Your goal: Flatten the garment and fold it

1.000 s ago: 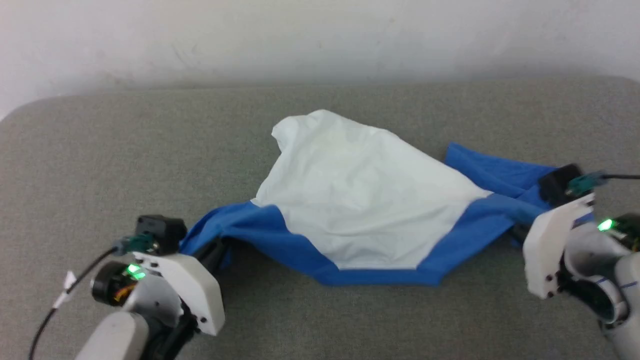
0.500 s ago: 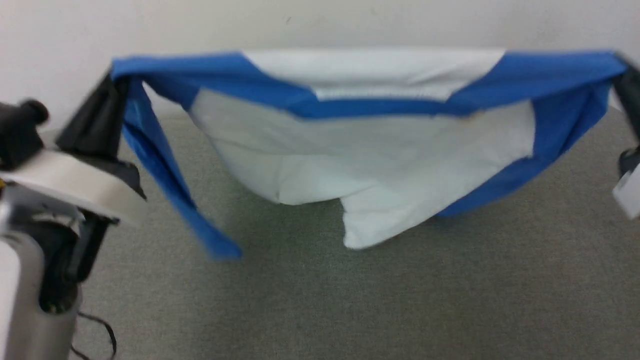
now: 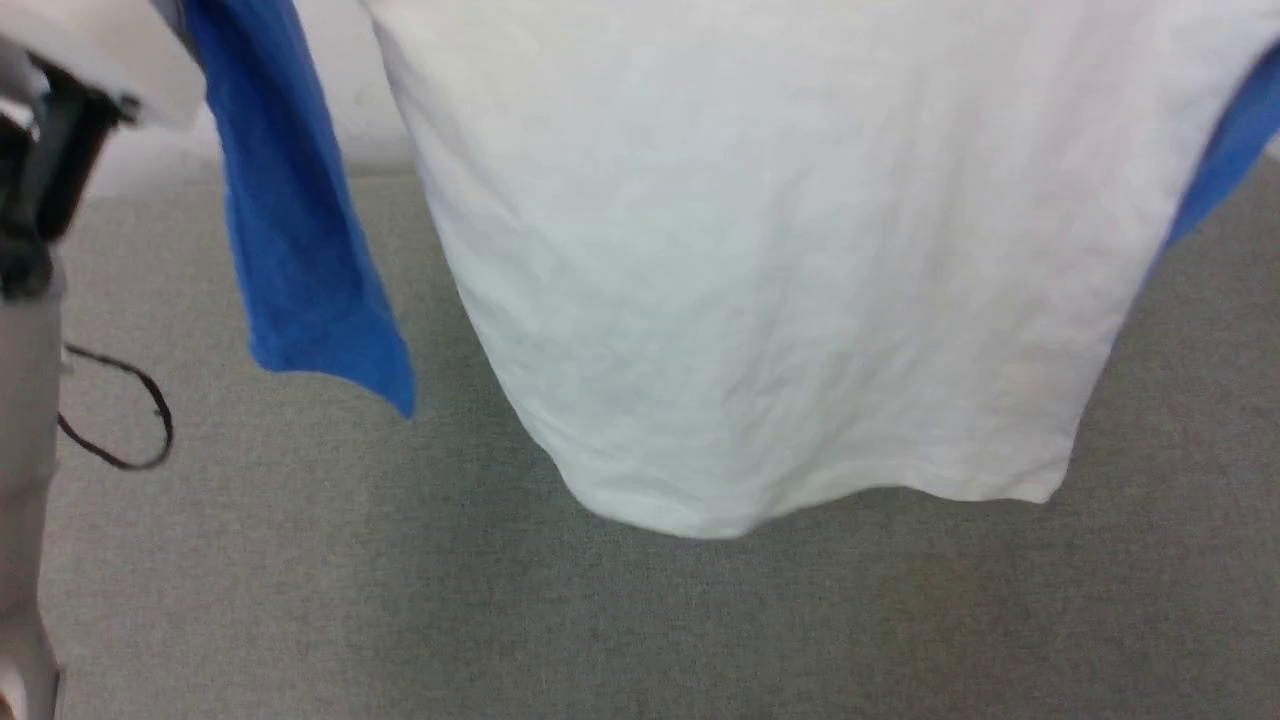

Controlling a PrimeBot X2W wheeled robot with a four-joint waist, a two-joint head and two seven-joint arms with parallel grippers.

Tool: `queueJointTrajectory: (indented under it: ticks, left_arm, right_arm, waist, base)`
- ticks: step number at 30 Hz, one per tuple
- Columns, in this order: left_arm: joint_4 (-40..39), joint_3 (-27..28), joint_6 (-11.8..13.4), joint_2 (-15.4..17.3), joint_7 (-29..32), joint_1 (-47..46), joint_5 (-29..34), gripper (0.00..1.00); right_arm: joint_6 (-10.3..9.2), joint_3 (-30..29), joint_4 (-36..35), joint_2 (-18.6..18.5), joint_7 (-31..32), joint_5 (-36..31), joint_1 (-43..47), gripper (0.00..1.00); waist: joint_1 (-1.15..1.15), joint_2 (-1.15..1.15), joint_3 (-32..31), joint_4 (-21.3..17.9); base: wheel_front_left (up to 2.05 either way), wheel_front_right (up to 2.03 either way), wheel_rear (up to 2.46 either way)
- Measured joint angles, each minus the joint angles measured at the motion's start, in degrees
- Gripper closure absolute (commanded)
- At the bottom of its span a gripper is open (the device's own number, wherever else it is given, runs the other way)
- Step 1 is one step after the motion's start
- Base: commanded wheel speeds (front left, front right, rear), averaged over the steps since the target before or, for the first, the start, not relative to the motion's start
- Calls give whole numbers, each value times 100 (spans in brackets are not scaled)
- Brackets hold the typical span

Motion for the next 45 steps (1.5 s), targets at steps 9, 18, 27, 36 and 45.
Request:
queueJointTrajectory:
  ticks: [9,18,27,36,45]
  left_arm:
    - [2281,-414,-281,-274,-890,-1749,539,100]
    - [4049,-479,-374,-517,-2207,-2661,737,100]
    - [5305,-557,-493,-1005,-3005,-2009,408,100]
    - [5647,-503,-543,-1416,-3305,-250,-80,100]
    - [4292,-370,-355,-1410,-3393,2178,-227,100]
  right_arm:
    - [0,1224,2065,-29,-1557,-232,-1802,100]
    - [0,2051,3853,491,-2939,-288,-2875,100]
    - [-2,2794,5163,890,-3632,157,-2434,100]
    - [-2,3304,5349,1059,-4049,767,-606,100]
    - [-2,3100,4177,667,-4013,1031,1575,100]
  waist:
    - [1,1,684,-52]
    - [1,1,1272,-132]
    - [1,1,1600,-72]
    - [-1,1,1267,7]
    - [-2,1,611,-6]
  base:
    - [0,0,0]
    - [0,0,0]
    - [0,0,0]
    - [0,0,0]
    - [0,0,0]
